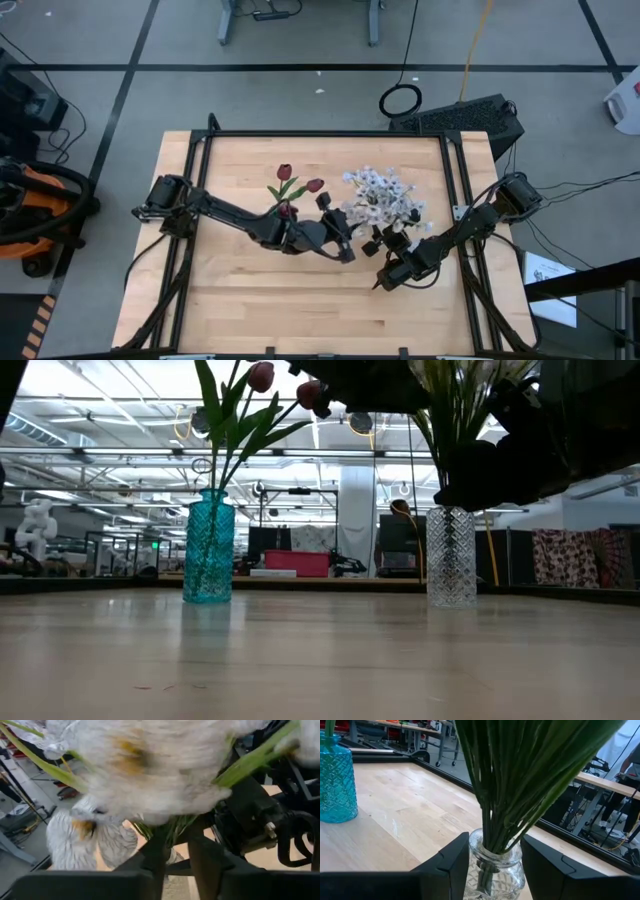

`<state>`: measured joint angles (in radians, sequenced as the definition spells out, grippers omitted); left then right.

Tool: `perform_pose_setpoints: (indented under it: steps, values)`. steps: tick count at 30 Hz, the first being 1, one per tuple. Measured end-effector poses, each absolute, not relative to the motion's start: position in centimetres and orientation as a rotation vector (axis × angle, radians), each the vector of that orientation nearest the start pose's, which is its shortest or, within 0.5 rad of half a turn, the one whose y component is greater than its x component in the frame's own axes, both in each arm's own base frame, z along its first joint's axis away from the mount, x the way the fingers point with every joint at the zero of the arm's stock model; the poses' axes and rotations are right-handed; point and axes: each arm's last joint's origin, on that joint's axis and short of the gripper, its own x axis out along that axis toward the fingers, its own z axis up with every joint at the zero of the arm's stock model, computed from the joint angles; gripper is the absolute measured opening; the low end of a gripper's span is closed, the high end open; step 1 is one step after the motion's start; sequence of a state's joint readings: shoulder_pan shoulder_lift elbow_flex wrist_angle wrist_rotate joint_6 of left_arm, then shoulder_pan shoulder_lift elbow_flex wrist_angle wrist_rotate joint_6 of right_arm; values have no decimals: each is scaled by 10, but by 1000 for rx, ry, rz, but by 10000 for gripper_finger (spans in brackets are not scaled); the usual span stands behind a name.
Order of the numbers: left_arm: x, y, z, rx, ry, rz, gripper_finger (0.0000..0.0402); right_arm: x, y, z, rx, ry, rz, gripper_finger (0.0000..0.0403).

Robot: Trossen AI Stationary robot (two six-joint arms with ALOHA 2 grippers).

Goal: Sort flowers into vase by color
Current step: Put the white daisies into the transparent vase, then adjust the transparent vase

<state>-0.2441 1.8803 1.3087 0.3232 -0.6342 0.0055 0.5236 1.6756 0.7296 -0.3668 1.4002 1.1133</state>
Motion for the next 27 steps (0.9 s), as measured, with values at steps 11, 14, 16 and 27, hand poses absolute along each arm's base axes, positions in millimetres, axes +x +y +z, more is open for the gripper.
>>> perform_pose_setpoints:
  steps: [11, 14, 16, 27]
  values:
    - [406, -111, 248, 179, 265, 522, 251, 238, 104, 132, -95, 251, -980, 157]
    - [399, -123, 250, 207, 281, 537, 281, 238, 104, 132, -95, 252, -980, 157]
    - [394, -131, 252, 219, 286, 530, 288, 238, 105, 132, -94, 251, -979, 157]
    - [370, -152, 267, 277, 292, 592, 290, 237, 107, 132, -88, 238, -973, 248]
